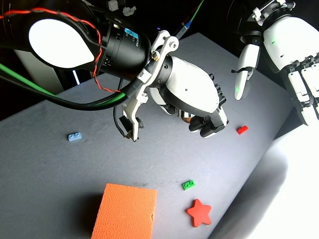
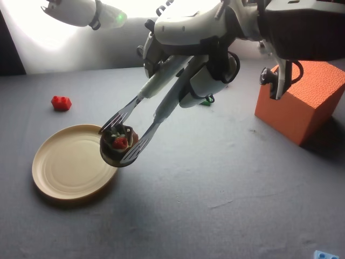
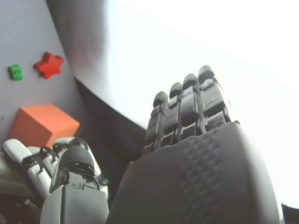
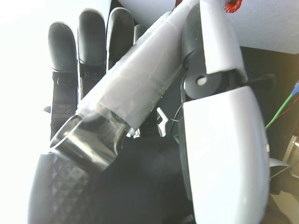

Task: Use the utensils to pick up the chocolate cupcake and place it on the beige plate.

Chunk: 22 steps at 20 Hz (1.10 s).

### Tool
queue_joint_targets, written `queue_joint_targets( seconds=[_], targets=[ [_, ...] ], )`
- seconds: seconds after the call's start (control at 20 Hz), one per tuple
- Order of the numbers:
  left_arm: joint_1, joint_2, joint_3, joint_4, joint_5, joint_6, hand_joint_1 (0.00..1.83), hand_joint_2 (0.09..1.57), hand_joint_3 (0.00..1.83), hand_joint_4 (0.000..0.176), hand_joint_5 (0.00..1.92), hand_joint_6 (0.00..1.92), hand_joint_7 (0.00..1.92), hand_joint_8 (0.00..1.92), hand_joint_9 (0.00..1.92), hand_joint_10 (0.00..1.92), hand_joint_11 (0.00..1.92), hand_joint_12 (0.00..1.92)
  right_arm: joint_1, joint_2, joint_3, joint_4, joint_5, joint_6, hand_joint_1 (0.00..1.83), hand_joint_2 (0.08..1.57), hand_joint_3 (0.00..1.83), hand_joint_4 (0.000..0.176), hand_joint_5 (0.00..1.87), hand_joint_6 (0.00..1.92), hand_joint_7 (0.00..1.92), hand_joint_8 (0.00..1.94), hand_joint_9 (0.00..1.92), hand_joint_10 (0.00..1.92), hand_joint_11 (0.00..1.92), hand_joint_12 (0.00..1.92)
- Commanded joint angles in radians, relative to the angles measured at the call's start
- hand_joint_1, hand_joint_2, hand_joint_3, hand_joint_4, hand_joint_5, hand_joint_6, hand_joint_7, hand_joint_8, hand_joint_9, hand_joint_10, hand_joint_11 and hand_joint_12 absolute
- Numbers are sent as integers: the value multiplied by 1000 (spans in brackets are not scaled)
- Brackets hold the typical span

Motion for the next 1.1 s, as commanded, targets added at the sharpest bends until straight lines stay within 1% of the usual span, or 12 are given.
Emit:
queue_joint_targets(
  seconds=[0.0, 0.1, 0.25, 0.3, 0.35, 0.45, 0.5, 0.65, 0.75, 0.8, 1.0, 1.05],
  targets=[
    [-14, 13, 3, 7, 6, 0, 0, 1110, 1, 0, 31, 4, 0, 0, 0, 0, 0, 0, 21, 3, -3, 1, 124, 1, 1367, 1154, 0, 0, 793, 1108, 977, 1074, 819, 1335, 503, 1376],
    [-14, 15, 4, 7, 6, 0, 0, 1114, 2, 0, 53, 12, 17, 7, 0, 0, 0, 0, 20, 6, -7, 1, 122, -2, 1371, 1137, 0, 0, 860, 1030, 1006, 1019, 828, 1317, 503, 1384],
    [-15, 19, -1, 7, 6, 0, 0, 1114, 3, 0, 55, 12, 19, 7, 0, 0, 0, 0, 5, 9, -13, 1, 130, -8, 1372, 1136, 0, 0, 863, 1025, 1007, 1018, 828, 1316, 506, 1387],
    [-15, 19, -1, 7, 6, 0, 0, 1115, 3, 0, 45, 7, 16, 5, 0, 0, 0, 0, 3, 11, -13, 1, 145, -12, 1361, 1165, 0, 0, 824, 1107, 938, 1116, 766, 1398, 444, 1432],
    [-15, 20, -1, 7, 6, 0, 0, 1115, 3, 0, 45, 7, 16, 5, 0, 0, 0, 0, 4, 11, -13, 1, 165, -23, 1361, 1165, 0, 0, 824, 1107, 938, 1116, 766, 1398, 444, 1432],
    [-15, 21, 0, 7, 6, 0, 0, 1117, 2, 0, 34, 1, 10, 2, 0, 0, 0, 0, 7, 11, -13, 1, 192, -33, 1354, 1182, 2, 0, 806, 1146, 889, 1191, 725, 1452, 326, 1476],
    [-15, 20, 1, 7, 6, 0, 0, 1119, 3, 0, 52, 9, 25, 8, 0, 0, 0, 0, 6, 11, -13, 1, 197, -37, 1357, 1174, 0, 0, 832, 1123, 908, 1156, 733, 1432, 314, 1480],
    [-15, 25, -2, 6, 6, 0, 0, 1116, 1, 0, 35, 0, 6, 0, 0, 0, 0, 0, 1, 12, -12, 1, 206, -48, 1361, 1163, 0, 0, 835, 1129, 936, 1091, 764, 1398, 409, 1426],
    [-14, 23, 1, 6, 5, 0, 0, 1117, 1, 0, 42, 3, 14, 3, 0, 0, 0, 0, -19, 10, -17, 2, 233, -80, 1358, 1168, 1, 0, 835, 1127, 927, 1121, 742, 1411, 385, 1435],
    [-14, 23, -1, 6, 5, 0, 0, 1118, 2, 0, 44, 3, 16, 4, 0, 0, 0, 0, -21, 8, -17, 2, 239, -78, 1364, 1154, 0, 0, 848, 1085, 958, 1082, 778, 1373, 399, 1420],
    [-15, 24, -1, 6, 5, 0, 0, 1118, 1, 0, 35, 0, 9, 0, 0, 0, 0, 0, -43, -32, 12, 3, 255, -73, 1360, 1170, 0, 0, 804, 1124, 925, 1149, 766, 1399, 384, 1410],
    [-15, 24, -1, 6, 5, 0, 0, 1121, 2, 0, 37, 1, 9, 0, 0, 0, 0, 0, -47, -44, 21, 3, 256, -73, 1365, 1156, 0, 0, 827, 1083, 961, 1099, 795, 1357, 401, 1390]
  ],
)
